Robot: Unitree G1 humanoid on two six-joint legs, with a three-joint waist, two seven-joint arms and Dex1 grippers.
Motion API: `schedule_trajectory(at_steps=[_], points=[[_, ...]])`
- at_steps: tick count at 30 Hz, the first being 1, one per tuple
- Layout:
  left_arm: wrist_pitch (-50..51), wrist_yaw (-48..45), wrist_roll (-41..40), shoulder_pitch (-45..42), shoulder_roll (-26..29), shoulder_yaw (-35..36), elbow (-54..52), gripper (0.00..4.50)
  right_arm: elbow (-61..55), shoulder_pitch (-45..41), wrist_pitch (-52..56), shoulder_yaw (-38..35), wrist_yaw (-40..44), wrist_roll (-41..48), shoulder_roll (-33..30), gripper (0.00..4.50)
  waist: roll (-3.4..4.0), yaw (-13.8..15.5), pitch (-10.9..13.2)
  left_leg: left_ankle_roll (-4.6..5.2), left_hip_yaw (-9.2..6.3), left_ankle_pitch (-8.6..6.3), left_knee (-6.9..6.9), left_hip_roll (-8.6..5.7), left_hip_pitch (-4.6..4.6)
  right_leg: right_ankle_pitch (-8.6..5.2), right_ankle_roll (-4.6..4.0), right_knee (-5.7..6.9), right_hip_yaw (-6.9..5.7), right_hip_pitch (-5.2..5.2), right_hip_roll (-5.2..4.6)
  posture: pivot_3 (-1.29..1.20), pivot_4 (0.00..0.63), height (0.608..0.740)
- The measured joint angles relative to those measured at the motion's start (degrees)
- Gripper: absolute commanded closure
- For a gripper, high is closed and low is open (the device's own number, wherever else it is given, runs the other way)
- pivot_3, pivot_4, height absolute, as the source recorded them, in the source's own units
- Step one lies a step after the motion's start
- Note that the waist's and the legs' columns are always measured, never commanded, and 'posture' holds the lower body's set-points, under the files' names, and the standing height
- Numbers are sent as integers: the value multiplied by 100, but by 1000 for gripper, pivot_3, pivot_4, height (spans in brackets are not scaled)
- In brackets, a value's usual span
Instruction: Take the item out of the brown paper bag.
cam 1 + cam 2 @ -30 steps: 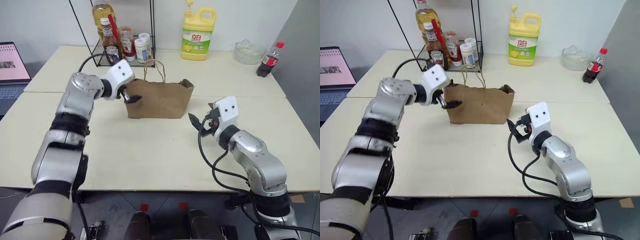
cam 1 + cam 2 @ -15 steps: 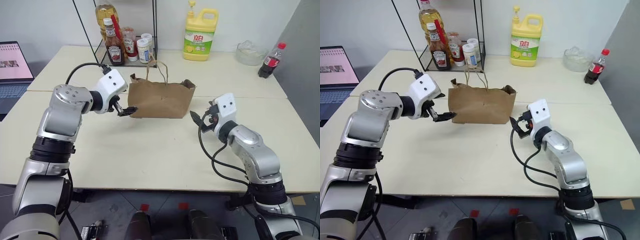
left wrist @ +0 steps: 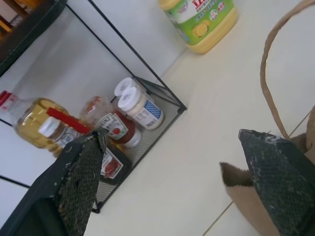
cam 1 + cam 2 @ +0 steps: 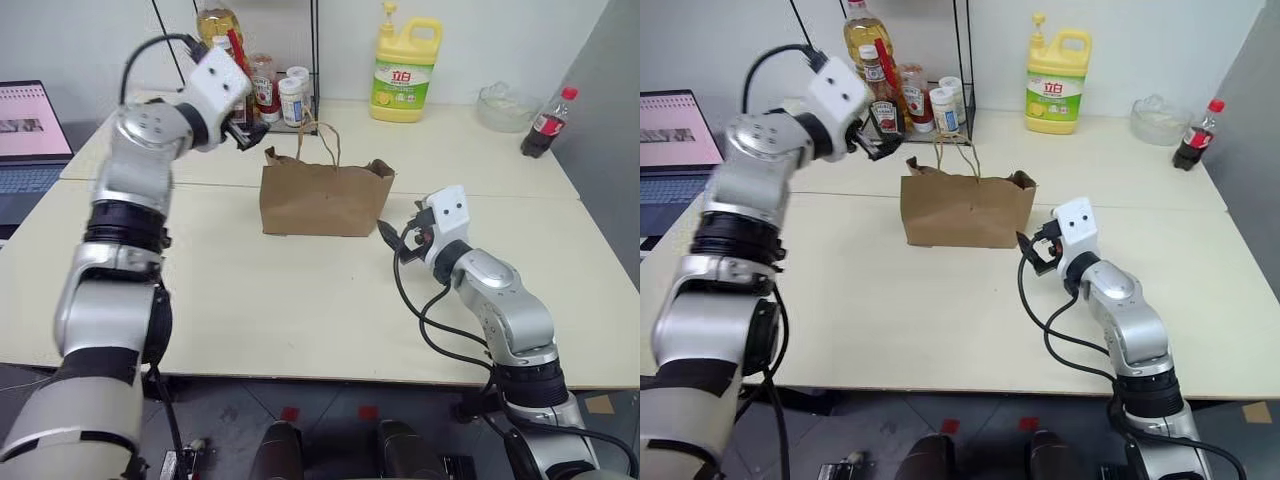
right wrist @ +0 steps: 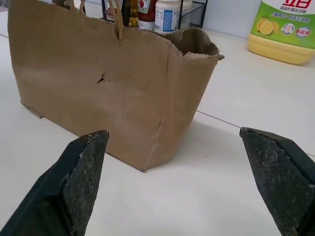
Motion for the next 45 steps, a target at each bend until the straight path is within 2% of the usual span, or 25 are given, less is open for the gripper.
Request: schedule_trajectory(at_steps=[4,7,14,20,23,32,42,45], points=[[-570,572,349,-354,-334,-145,1187,0,-44,34,10,-8,-100,-24,7,23,0,-16,0,0,-2,0,-3,0,-2,0,0,1,0,-3,2,0,150,740],[-733,698,513,-589,-513,-212,1623,0,-156,42,36,-3,-156,-44,58,23,0,-14,0,0,-2,0,-3,-1,-2,0,0,0,0,-3,2,0,150,740],[-584,-464,574,-746,-531,-262,1848,0,-273,62,68,-3,-272,-55,97,23,0,-21,0,-1,-2,0,-3,-2,-1,0,0,3,-1,-2,2,0,150,740],[-357,-1564,457,-620,-326,-204,1458,0,-271,70,83,-1,-331,-57,171,23,0,-34,0,-1,-3,1,-3,-2,-1,-1,0,8,-1,0,2,0,150,740],[-169,-2200,327,-284,-214,-197,862,0,-251,64,82,7,-324,-57,175,23,1,-34,-1,-2,-5,1,-1,-2,0,-1,0,13,-2,2,1,0,150,740],[1448,-3907,-145,1453,429,-311,-2498,0,-26,7,56,17,-231,-49,202,23,2,-66,-2,-3,-11,4,1,1,3,-3,-4,22,-5,3,1,0,150,740],[3265,-3963,-565,3006,947,-300,-5386,0,223,-7,-44,-29,-93,-55,-13,23,3,-76,-2,0,-14,5,1,2,3,-4,-6,23,-5,4,2,0,150,740],[3470,-4091,-728,3469,1224,-320,-6079,0,269,-18,-77,-41,-72,-54,-36,23,3,-97,-2,0,-14,5,1,3,4,-7,-11,24,-6,3,3,0,150,740]])
